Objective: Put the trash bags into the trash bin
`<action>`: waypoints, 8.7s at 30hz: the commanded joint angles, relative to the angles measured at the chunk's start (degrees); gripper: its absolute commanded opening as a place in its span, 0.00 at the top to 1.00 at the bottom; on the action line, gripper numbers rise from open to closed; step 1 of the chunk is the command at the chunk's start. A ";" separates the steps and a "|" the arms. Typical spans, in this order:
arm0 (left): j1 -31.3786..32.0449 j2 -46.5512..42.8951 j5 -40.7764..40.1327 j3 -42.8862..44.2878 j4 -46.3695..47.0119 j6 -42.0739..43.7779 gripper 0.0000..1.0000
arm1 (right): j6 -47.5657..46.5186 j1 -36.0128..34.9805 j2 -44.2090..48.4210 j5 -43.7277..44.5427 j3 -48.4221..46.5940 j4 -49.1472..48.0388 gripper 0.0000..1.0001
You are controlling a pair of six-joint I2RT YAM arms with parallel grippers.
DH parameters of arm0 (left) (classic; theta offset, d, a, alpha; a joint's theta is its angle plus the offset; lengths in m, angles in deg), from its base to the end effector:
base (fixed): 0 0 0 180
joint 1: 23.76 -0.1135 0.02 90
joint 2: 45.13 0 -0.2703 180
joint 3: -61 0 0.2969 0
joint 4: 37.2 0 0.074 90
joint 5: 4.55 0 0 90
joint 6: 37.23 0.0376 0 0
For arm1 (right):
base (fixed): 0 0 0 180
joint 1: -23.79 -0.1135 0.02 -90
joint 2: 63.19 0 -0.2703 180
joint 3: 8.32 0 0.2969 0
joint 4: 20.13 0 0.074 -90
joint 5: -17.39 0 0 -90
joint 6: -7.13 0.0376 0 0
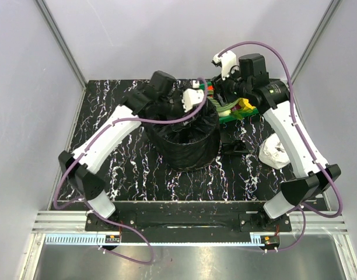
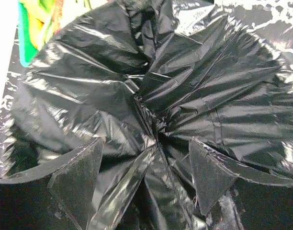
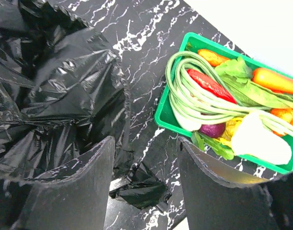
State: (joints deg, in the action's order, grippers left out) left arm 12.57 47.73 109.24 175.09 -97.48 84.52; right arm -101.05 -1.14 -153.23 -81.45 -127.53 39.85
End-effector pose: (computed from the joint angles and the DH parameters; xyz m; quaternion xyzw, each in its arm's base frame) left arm 0.3088 -0.2459 0.4227 0.5680 0.6824 -0.2027 0.4131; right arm 0.3375 0.1633 0.4716 -0.3539 0.7923 0.0959 0.4876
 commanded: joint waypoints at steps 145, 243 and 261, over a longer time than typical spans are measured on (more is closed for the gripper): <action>3.30 23.51 -15.27 -15.77 1.16 13.78 0.16 | 0.60 -2.76 -9.54 -4.61 5.68 -2.87 0.34; 1.37 -0.84 -16.76 -9.27 7.05 10.00 0.01 | -1.69 -4.69 -11.91 0.23 0.49 1.34 1.00; -1.62 -3.91 -16.06 -5.85 7.93 7.45 0.01 | -1.95 -4.78 -11.21 0.23 1.90 1.34 1.00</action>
State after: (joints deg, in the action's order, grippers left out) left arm 12.53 46.41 94.20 165.47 -91.34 92.97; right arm -100.57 -5.47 -165.17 -82.61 -126.30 40.31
